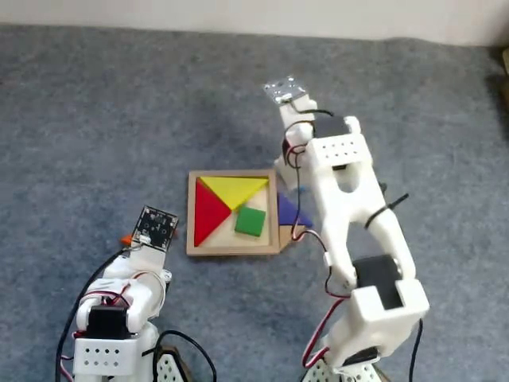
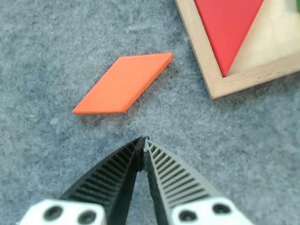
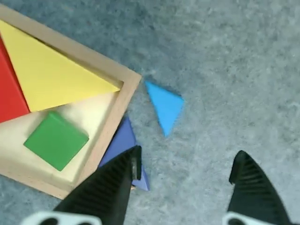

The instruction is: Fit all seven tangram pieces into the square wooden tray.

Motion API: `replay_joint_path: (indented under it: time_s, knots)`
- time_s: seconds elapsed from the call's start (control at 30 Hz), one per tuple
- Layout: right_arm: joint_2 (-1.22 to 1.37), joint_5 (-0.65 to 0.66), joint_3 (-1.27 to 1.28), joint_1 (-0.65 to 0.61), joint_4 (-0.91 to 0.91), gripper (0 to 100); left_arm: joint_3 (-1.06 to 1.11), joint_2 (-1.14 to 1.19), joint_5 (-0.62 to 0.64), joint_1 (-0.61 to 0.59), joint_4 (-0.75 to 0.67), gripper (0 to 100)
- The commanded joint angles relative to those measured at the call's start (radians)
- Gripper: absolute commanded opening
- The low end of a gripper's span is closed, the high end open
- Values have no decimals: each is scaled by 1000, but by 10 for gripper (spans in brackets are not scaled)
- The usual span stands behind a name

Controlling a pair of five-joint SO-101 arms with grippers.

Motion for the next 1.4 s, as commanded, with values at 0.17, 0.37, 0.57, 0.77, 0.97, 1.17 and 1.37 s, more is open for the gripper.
replay_joint_path:
  time_s: [0.17,0.37,0.57,0.77,0.97,1.17,1.37]
  knots:
    - [191,12,-139,-27,-24,262,24,-48,8,15,3,25]
    - [289,15,-208,-27,-28,260,24,-48,8,15,3,25]
    - [381,17,-257,-21,-28,259,24,-48,8,15,3,25]
    - [383,64,-305,-10,-25,237,24,-48,8,15,3,25]
    - [387,126,-351,-22,-22,237,24,-48,8,15,3,25]
    - [389,163,-344,-44,-27,231,24,-48,8,15,3,25]
    - [392,166,-340,-39,-28,231,24,-48,8,15,3,25]
